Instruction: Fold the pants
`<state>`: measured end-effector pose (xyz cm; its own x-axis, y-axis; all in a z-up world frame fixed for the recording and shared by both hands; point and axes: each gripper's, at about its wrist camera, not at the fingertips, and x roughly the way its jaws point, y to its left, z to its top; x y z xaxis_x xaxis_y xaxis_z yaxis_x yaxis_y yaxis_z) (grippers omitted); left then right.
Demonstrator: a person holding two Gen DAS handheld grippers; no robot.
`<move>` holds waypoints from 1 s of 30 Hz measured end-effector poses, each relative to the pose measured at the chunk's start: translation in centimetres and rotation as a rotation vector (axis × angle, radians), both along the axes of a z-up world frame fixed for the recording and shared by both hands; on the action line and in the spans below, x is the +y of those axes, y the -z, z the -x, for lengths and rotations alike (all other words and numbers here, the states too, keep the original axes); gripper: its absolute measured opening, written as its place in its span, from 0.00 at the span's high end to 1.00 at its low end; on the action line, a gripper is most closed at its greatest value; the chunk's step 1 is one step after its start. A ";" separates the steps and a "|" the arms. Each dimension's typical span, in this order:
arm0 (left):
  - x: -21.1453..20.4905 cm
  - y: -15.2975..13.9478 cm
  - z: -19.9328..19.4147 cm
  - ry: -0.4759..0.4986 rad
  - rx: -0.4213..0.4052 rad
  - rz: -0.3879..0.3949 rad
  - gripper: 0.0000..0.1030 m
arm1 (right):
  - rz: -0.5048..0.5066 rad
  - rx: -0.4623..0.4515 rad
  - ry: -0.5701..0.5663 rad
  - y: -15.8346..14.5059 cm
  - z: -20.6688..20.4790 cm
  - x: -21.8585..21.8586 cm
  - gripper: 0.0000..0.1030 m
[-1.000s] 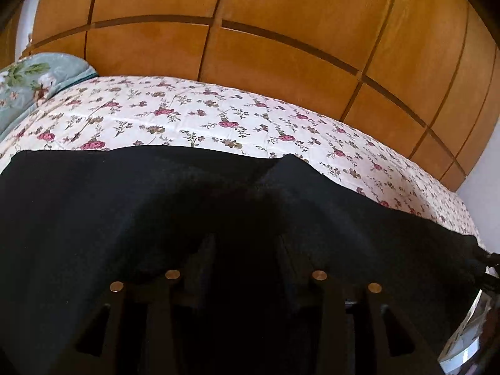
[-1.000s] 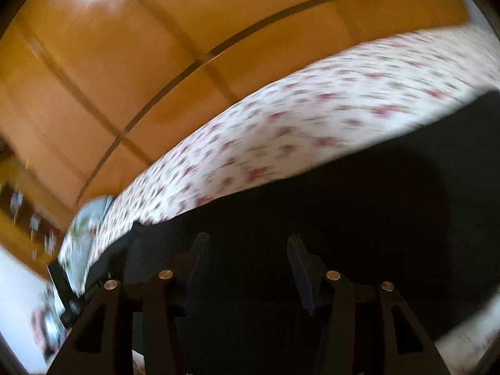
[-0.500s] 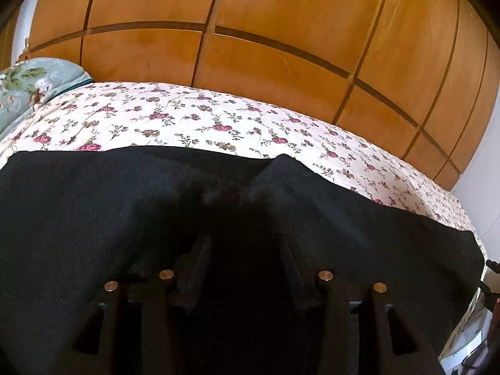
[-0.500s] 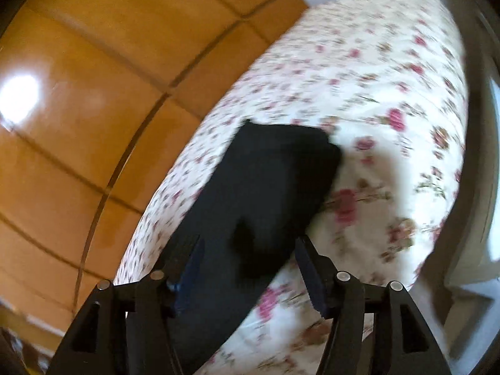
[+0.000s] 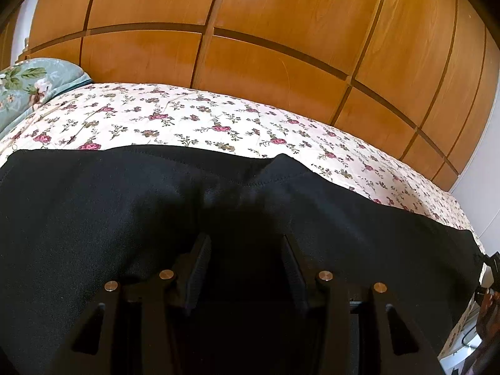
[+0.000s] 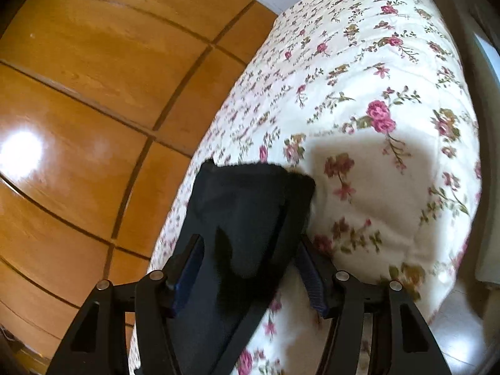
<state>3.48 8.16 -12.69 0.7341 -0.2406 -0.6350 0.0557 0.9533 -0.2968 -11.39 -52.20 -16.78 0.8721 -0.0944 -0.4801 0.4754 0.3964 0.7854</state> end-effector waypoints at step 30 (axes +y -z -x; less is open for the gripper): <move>3.0 -0.5 1.3 -0.095 -0.001 -0.069 0.47 | 0.516 -0.169 -0.526 -19.3 -5.7 20.7 0.81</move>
